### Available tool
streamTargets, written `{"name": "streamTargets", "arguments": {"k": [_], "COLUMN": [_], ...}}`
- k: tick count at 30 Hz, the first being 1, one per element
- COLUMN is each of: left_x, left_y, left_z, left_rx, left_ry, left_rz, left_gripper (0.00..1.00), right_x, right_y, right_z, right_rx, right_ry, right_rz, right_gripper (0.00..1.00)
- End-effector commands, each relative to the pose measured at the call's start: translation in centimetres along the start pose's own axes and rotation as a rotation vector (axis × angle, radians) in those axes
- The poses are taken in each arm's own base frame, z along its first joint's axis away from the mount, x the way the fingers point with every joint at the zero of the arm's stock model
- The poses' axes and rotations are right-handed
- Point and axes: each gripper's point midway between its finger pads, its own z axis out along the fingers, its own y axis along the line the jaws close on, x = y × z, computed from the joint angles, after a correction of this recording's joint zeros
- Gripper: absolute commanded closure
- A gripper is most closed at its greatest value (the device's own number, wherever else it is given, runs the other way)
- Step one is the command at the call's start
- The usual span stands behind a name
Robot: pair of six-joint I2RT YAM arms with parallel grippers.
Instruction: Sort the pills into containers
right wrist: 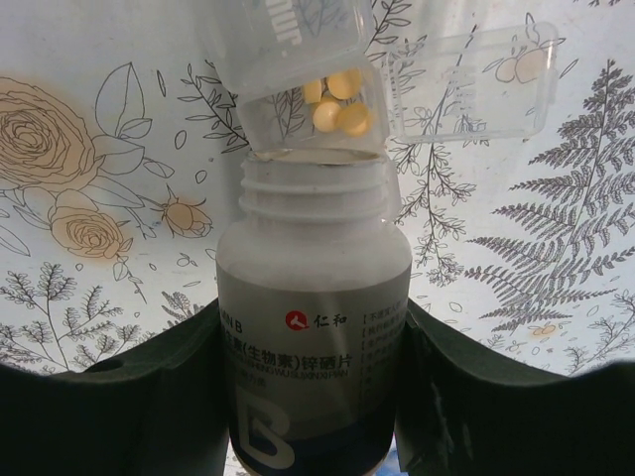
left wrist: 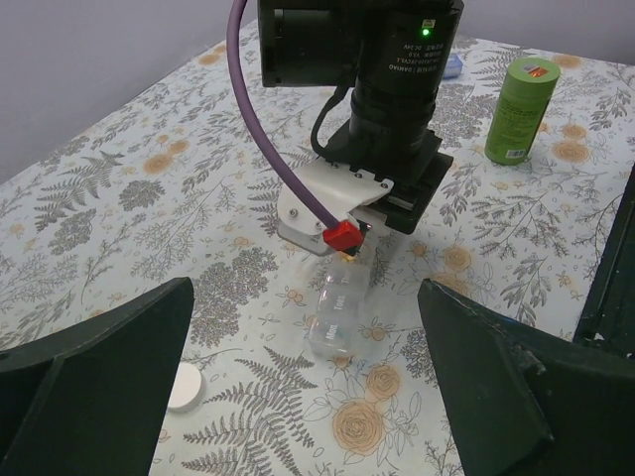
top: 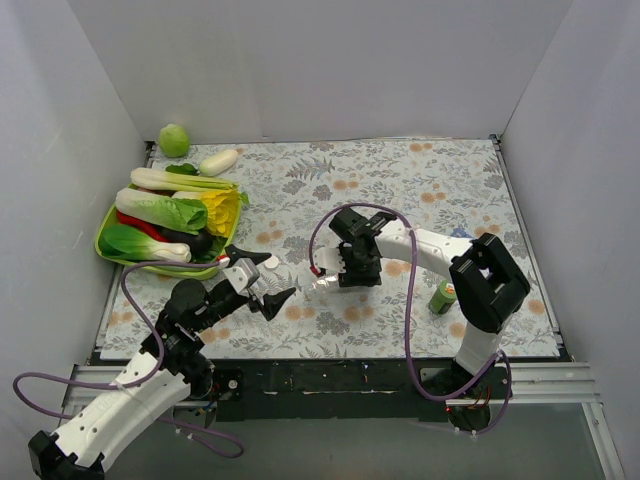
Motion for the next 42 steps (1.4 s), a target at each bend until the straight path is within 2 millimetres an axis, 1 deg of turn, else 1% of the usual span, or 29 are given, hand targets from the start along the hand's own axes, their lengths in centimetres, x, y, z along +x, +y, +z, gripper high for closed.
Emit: {"name": "streamTargets", "arguments": {"k": [1, 5, 8, 12, 13, 14, 15, 16, 17, 18, 19, 20, 21, 22, 23, 24, 25, 26, 27, 28, 29, 30, 31, 32, 33, 34, 37, 38, 42], "left_x": [-0.5, -1.0, -1.5, -0.8, 0.3, 0.2, 0.5, 0.8, 2.4, 1.8, 2.3, 4.4, 4.4, 5.2, 7.1, 7.5, 8.0, 8.8, 10.0, 10.0, 10.7, 11.2, 12.4, 13.0, 13.7, 15.1, 16.1, 16.8, 19.1], "left_y": [0.5, 0.9, 1.4, 2.7, 2.9, 3.0, 3.1, 3.3, 3.4, 3.7, 4.4, 4.7, 5.1, 5.7, 5.8, 6.1, 6.1, 6.5, 6.7, 7.2, 8.0, 8.3, 8.7, 9.4, 9.6, 9.8, 10.7, 11.0, 11.7], "left_z": [-0.2, -0.4, -0.5, -0.1, 0.4, 0.6, 0.9, 1.1, 1.6, 2.0, 2.1, 2.1, 2.4, 2.2, 1.9, 2.0, 2.0, 1.8, 1.8, 2.1, 1.7, 1.7, 2.0, 1.9, 2.0, 2.1, 3.1, 3.6, 3.8], "left_rx": [-0.037, -0.068, -0.105, -0.197, -0.214, -0.229, -0.247, -0.275, -0.297, -0.322, -0.376, -0.421, -0.470, -0.523, -0.560, -0.587, -0.614, -0.655, -0.684, -0.716, -0.765, -0.788, -0.812, -0.838, -0.847, -0.865, -0.878, -0.885, -0.916], "left_ry": [-0.022, -0.032, -0.033, 0.058, 0.117, 0.150, 0.174, 0.199, 0.278, 0.277, 0.306, 0.392, 0.404, 0.434, 0.512, 0.529, 0.547, 0.576, 0.618, 0.623, 0.644, 0.662, 0.706, 0.719, 0.740, 0.784, 0.798, 0.816, 0.893], "left_rz": [-0.017, -0.048, -0.098, -0.233, -0.270, -0.311, -0.375, -0.414, -0.456, -0.510, -0.533, -0.565, -0.626, -0.642, -0.667, -0.685, -0.719, -0.728, -0.735, -0.753, -0.749, -0.751, -0.750, -0.759, -0.765, -0.770, -0.771, -0.770, -0.747], "left_gripper": [0.02, 0.02, 0.02, 0.02, 0.02, 0.02, 0.02, 0.02, 0.02, 0.02, 0.02, 0.02, 0.02, 0.02, 0.02, 0.02, 0.02, 0.02, 0.02, 0.02, 0.02, 0.02, 0.03, 0.06, 0.07, 0.08, 0.17, 0.18, 0.25], "right_x": [-1.2, -1.6, -2.4, -4.3, -4.7, -5.2, -5.7, -6.5, -7.0, -7.3, -7.9, -8.0, -8.1, -8.0, -7.8, -7.5, -7.1, -7.3, -7.3, -7.3, -7.3, -7.5, -7.4, -7.5, -7.5, -7.5, -7.3, -7.2, -7.0], "right_y": [-0.7, -0.8, -0.7, -0.6, -0.6, -0.6, 0.1, -0.3, -0.3, 0.3, 0.0, 0.1, 0.4, 0.5, 0.4, 0.6, 1.2, 1.2, 1.7, 2.1, 2.8, 2.9, 3.1, 3.0, 3.0, 3.0, 3.1, 3.1, 3.3], "right_z": [-1.6, -2.3, -3.2, -4.8, -5.3, -6.5, -6.6, -7.4, -8.7, -8.9, -9.7, -10.8, -11.6, -12.2, -12.7, -13.5, -13.7, -14.4, -14.8, -14.9, -14.5, -14.8, -14.9, -15.1, -15.2, -15.3, -15.8, -15.7, -15.6], "right_rx": [0.032, 0.043, 0.054, 0.056, 0.059, 0.081, 0.058, 0.081, 0.104, 0.081, 0.101, 0.113, 0.083, 0.096, 0.097, 0.077, 0.069, 0.083, 0.063, 0.054, 0.038, 0.036, 0.038, 0.043, 0.045, 0.046, 0.077, 0.084, 0.088], "right_ry": [-0.099, -0.153, -0.230, -0.393, -0.433, -0.484, -0.535, -0.594, -0.653, -0.707, -0.767, -0.814, -0.875, -0.926, -0.967, -1.032, -1.067, -1.111, -1.144, -1.159, -1.172, -1.195, -1.199, -1.201, -1.198, -1.199, -1.200, -1.195, -1.193], "right_rz": [0.042, 0.068, 0.090, 0.137, 0.141, 0.155, 0.158, 0.148, 0.151, 0.154, 0.142, 0.137, 0.138, 0.124, 0.131, 0.144, 0.141, 0.115, 0.101, 0.088, 0.079, 0.058, 0.056, 0.051, 0.052, 0.051, 0.032, 0.034, 0.034], "right_gripper": [0.97, 0.97, 0.97, 0.97, 0.97, 0.97, 0.97, 0.97, 0.96, 0.96, 0.96, 0.96, 0.96, 0.96, 0.96, 0.96, 0.96, 0.96, 0.96, 0.96, 0.96, 0.96, 0.96, 0.96, 0.96, 0.96, 0.96, 0.96, 0.96]}}
